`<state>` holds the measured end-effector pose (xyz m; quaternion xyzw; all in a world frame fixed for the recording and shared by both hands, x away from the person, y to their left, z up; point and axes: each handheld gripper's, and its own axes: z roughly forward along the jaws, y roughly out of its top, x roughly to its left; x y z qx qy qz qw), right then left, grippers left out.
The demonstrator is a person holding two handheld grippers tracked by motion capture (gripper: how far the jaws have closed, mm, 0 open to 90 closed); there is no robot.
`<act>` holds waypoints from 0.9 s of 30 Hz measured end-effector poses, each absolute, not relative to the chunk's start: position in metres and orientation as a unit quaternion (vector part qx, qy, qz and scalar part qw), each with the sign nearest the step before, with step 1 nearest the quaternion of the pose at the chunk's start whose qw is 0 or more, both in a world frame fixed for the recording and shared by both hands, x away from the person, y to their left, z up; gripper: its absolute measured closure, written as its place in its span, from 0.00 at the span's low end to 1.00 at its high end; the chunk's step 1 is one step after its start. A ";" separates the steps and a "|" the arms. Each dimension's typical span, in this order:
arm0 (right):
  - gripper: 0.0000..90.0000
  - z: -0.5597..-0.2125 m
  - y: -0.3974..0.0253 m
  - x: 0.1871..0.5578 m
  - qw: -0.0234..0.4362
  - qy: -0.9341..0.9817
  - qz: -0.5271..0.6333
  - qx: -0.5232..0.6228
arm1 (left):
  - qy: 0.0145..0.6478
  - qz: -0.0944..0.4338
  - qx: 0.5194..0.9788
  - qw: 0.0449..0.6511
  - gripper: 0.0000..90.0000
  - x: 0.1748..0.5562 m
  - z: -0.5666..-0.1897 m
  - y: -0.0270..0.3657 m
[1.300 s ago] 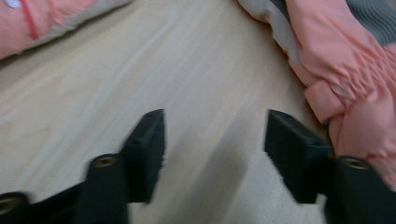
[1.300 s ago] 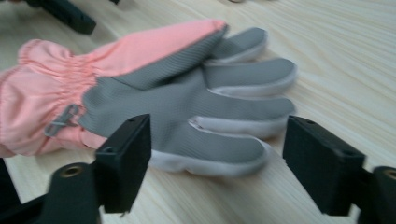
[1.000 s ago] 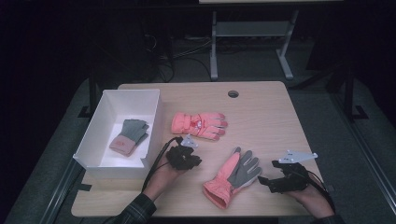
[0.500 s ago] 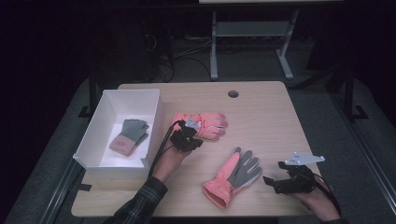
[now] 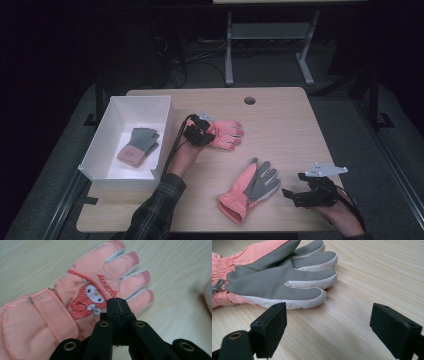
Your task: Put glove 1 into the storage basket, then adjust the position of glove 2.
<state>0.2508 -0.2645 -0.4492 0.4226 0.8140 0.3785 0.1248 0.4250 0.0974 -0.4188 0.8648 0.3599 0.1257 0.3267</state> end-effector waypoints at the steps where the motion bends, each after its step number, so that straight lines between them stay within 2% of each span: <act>1: 0.15 -0.449 -0.265 0.251 0.125 0.815 0.378 0.422 | 0.364 0.127 0.862 0.328 1.00 0.428 -0.420 0.098; 13: 0.15 -0.450 -0.265 0.252 0.123 0.814 0.378 0.422 | 0.374 0.118 0.861 0.324 1.00 0.452 -0.435 0.095; 20: 0.15 -0.451 -0.267 0.251 0.121 0.812 0.379 0.427 | 0.357 0.104 0.871 0.320 1.00 0.450 -0.440 0.084; 22: 0.15 -0.451 -0.268 0.252 0.123 0.812 0.380 0.426 | 0.357 0.098 0.871 0.323 1.00 0.450 -0.440 0.083; 24: 0.15 -0.450 -0.267 0.252 0.122 0.811 0.381 0.427 | 0.354 0.067 0.867 0.344 1.00 0.450 -0.441 0.082; 27: 0.15 -0.450 -0.267 0.252 0.122 0.811 0.379 0.428 | 0.342 0.084 0.875 0.331 1.00 0.448 -0.440 0.077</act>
